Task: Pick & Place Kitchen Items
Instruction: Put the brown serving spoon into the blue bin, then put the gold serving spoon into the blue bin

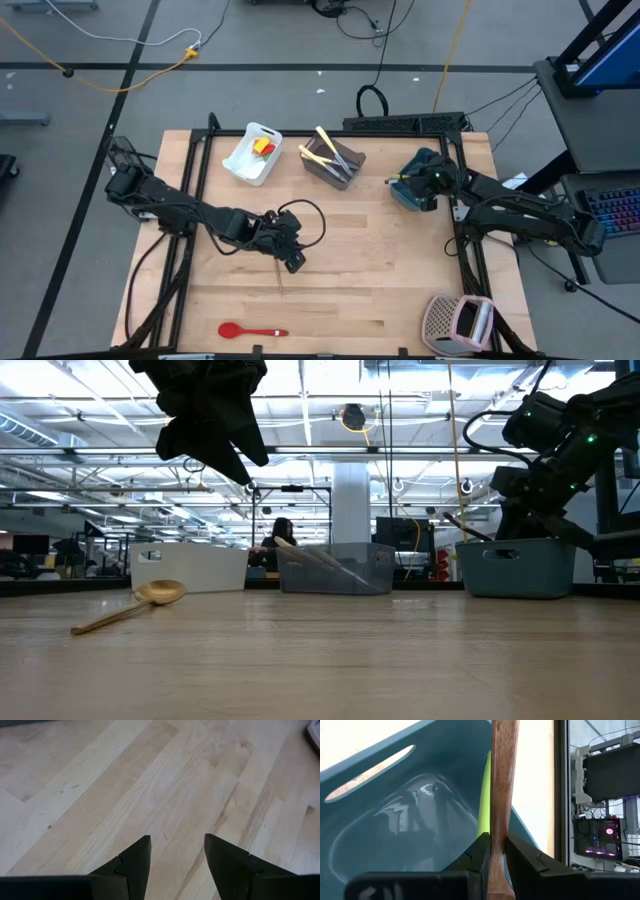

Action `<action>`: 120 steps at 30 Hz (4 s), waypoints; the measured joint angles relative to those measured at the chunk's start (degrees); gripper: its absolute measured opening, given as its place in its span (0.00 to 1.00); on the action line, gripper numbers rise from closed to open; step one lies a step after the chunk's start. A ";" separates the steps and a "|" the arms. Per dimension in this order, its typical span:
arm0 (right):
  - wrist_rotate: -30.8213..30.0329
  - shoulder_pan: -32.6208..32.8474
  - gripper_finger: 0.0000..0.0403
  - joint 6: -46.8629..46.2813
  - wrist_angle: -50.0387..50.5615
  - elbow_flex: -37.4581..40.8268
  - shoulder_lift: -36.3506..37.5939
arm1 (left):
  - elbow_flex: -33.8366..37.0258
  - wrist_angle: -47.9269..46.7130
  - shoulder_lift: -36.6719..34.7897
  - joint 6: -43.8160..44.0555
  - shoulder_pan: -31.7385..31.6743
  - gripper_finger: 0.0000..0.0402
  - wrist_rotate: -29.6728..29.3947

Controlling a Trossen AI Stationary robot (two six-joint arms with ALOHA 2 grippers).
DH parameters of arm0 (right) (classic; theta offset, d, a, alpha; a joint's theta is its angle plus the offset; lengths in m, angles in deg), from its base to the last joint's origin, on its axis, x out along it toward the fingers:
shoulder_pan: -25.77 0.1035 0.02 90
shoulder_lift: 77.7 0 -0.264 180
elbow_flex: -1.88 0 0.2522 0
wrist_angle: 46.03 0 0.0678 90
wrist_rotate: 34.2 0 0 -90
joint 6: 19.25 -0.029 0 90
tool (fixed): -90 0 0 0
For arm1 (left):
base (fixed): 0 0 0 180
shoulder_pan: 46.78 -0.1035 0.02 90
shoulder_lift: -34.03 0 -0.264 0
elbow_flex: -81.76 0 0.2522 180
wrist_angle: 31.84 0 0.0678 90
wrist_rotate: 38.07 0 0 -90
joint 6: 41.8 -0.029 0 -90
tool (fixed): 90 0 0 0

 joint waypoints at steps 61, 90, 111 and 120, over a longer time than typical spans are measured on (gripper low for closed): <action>13.57 27.64 0.40 -47.30 -37.21 0.30 -11.36 | -0.33 -18.42 19.20 54.67 3.89 0.48 14.03; 9.96 51.16 0.40 -60.43 -66.78 12.35 -20.98 | -5.20 -14.35 15.58 36.94 4.95 0.02 1.75; 10.79 64.79 0.40 -70.68 -54.24 12.35 -20.20 | -23.51 5.20 12.53 -18.76 -16.61 0.01 13.87; 17.32 67.70 0.40 -74.49 -58.94 12.35 -20.20 | -25.64 6.91 12.46 -22.08 -22.48 0.01 22.57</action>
